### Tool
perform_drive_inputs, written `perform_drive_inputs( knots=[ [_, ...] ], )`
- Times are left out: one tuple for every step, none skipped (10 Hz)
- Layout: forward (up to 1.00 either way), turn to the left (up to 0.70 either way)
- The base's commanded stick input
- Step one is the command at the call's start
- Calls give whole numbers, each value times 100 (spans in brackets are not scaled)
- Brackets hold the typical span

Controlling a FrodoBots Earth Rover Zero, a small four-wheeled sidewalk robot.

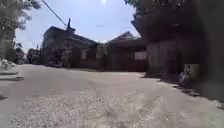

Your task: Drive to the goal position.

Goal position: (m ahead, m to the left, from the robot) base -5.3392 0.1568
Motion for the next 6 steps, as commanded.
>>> perform_drive_inputs(
  knots=[
    [85,34],
    [85,34],
    [85,10],
    [85,0],
    [85,0],
    [85,0]
  ],
)
